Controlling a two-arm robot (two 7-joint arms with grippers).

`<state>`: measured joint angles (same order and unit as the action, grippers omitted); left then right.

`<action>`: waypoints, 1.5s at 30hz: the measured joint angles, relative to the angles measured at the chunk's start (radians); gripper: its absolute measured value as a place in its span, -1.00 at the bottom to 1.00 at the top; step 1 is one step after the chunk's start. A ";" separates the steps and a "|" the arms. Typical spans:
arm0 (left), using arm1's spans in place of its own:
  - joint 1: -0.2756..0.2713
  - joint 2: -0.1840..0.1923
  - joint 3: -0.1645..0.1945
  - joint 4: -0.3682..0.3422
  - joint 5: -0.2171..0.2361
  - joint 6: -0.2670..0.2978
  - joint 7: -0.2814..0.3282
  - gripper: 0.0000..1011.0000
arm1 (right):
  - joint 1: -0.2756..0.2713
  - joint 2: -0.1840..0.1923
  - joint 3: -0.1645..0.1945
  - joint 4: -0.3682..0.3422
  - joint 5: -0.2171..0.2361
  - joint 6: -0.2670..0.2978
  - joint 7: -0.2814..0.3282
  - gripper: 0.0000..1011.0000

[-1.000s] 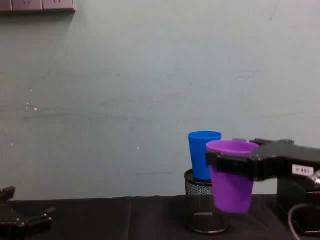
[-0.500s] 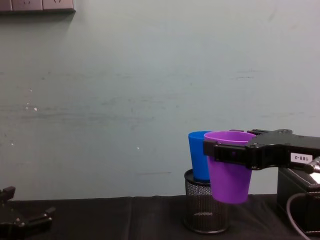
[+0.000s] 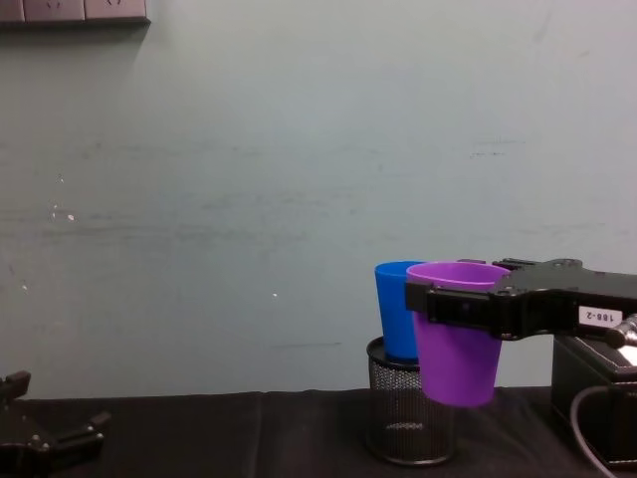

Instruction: Pick up one cup with a gripper and tap it against the other cup.

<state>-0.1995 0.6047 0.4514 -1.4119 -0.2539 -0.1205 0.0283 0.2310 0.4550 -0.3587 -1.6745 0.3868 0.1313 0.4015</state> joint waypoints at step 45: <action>0.000 0.000 0.000 0.000 0.000 0.000 0.000 0.98 | 0.000 0.000 0.000 0.002 -0.001 -0.002 0.001 0.44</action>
<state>-0.1995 0.6047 0.4514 -1.4120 -0.2539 -0.1205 0.0283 0.2306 0.4547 -0.3587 -1.6730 0.3856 0.1292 0.4024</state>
